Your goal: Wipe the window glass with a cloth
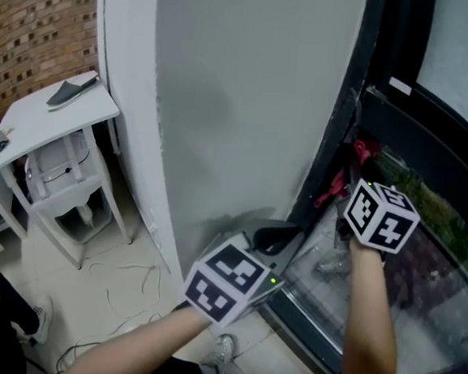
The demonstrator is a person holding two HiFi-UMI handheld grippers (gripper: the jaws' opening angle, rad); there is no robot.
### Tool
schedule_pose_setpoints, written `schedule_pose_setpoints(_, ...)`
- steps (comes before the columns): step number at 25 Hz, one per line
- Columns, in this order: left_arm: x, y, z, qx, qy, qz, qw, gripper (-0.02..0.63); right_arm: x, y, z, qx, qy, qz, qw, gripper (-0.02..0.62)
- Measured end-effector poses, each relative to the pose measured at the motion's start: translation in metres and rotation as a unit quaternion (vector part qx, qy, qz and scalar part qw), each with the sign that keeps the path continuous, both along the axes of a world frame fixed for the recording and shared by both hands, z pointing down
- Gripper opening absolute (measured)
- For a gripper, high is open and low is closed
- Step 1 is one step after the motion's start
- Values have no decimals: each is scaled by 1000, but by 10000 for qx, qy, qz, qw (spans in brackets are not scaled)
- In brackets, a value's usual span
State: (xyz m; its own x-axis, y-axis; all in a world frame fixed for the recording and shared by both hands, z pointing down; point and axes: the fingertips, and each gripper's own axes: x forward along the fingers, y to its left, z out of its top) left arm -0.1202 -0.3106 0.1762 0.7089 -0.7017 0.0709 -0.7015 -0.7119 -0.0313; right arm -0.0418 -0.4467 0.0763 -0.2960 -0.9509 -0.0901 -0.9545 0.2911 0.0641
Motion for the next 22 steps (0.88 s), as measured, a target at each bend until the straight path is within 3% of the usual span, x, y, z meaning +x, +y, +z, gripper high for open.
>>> schedule_pose_setpoints(10,19,12,6,-46,58,151,9999,6,12,56,2,157,120,-211,9996,69)
schedule_pose_setpoints(22,112,64,-4,25,49,889,9960,6,114,161,19,73,-10,180,9998,69)
